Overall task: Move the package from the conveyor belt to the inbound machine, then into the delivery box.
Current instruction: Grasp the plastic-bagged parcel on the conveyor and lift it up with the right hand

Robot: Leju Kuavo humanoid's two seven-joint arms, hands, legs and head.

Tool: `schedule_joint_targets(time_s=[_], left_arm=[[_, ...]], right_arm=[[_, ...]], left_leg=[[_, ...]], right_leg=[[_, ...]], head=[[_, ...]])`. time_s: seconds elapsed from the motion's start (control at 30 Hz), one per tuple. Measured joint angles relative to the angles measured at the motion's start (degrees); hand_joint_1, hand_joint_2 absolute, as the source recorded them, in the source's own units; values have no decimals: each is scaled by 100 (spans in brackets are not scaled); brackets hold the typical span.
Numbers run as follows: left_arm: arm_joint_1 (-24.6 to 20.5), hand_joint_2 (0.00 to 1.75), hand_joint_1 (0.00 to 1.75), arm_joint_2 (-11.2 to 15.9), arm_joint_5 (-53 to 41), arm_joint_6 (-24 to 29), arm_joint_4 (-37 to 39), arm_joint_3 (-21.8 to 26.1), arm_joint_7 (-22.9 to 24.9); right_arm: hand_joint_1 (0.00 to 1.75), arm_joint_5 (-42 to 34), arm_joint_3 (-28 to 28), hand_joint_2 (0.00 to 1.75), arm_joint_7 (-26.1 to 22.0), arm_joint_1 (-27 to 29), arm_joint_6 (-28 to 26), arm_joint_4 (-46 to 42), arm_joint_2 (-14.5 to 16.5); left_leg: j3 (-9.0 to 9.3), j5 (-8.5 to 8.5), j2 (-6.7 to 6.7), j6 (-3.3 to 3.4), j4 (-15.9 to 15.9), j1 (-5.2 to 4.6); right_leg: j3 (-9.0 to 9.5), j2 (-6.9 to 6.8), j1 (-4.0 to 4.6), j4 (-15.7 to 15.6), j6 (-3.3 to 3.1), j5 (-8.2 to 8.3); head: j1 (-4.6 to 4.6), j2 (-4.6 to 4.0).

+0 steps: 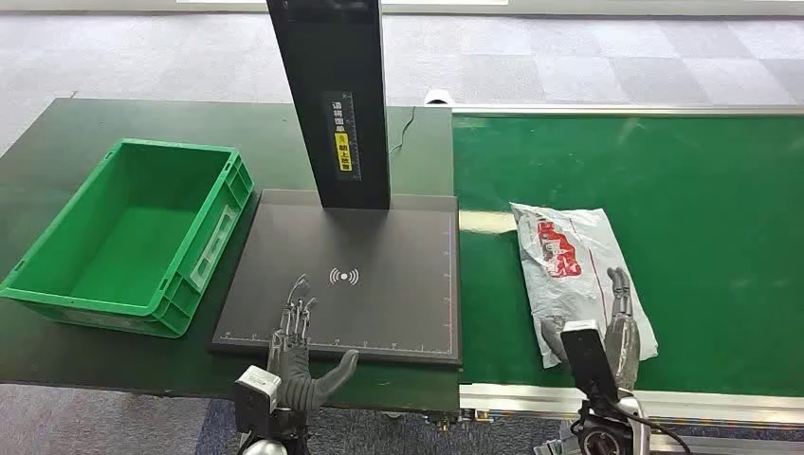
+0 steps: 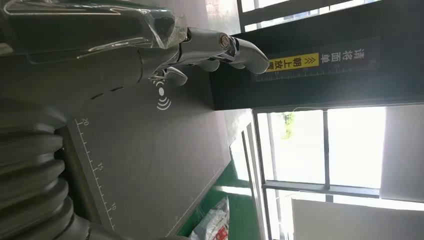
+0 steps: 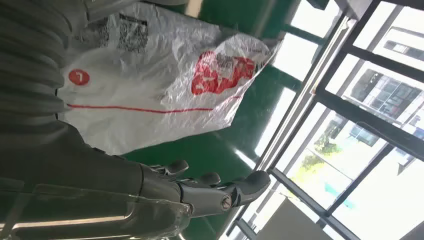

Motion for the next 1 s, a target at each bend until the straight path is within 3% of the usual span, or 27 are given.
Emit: schedule_joint_targets(time_s=[0.5,0.7,0.83,1.0], left_arm=[[-46,175,0,-10,-5,-48,79,-2,0],[-183,175,0,-47,-22,-145,214,-60,0],[-277,175,0,-49,42,-136,304,-132,0],[-343,175,0,-47,169,-9,373,-180,0]], right_arm=[[0,226,-383,175,159,-135,-96,118,-42],[0,433,-927,175,566,-1023,82,1052,-496],[0,352,-1190,175,954,-1864,751,2351,-917],[0,507,-1254,175,2073,-2950,2587,4133,-1290]], left_leg=[[-7,0,-3,0,-1,3],[-6,4,-1,5,2,-5],[-6,6,-3,8,4,-9],[-10,7,0,8,4,-8]], right_leg=[[-5,0,4,0,-1,-1],[-3,0,-5,0,11,8],[-3,-1,-10,0,15,12],[-7,3,-9,1,13,15]], head=[[0,0],[0,-1],[0,-1],[-1,0]])
